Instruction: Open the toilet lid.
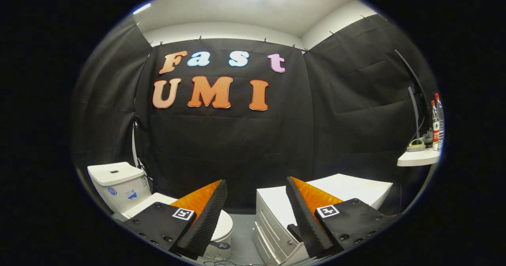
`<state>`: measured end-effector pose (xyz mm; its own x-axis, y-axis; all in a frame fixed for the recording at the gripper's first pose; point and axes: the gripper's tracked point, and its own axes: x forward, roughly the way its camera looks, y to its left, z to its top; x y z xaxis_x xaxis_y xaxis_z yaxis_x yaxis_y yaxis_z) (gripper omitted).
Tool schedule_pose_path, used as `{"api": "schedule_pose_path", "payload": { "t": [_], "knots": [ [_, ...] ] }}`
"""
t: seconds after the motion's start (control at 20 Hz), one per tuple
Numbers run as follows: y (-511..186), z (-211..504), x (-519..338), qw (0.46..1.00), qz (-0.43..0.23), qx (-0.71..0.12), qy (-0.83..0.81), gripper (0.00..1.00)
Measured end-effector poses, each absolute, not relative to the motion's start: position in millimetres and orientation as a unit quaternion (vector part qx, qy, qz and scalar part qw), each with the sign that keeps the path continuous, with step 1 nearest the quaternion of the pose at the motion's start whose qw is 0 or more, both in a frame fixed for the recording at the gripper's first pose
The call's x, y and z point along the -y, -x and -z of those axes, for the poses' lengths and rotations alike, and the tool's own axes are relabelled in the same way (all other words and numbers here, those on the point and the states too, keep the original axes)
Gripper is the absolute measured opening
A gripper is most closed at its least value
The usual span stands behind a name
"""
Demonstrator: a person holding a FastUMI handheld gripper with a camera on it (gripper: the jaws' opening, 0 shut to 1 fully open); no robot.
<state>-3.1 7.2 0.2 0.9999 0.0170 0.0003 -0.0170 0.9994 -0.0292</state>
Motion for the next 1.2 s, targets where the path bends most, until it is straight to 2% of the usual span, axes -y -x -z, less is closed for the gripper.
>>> {"api": "schedule_pose_path", "payload": {
  "t": [0.5, 0.8, 1.0, 1.2],
  "knots": [
    [-5.6, -19.3, -12.3, 0.999, -0.012, 0.027, 0.034, 0.96],
    [-59.0, -46.1, -77.0, 0.996, -0.047, 0.068, 0.028, 0.96],
    [-91.9, 6.7, -122.6, 0.996, -0.07, 0.033, -0.046, 0.97],
    [-91.0, 115.1, -123.7, 0.988, -0.047, -0.066, -0.133, 0.98]
  ]
}}
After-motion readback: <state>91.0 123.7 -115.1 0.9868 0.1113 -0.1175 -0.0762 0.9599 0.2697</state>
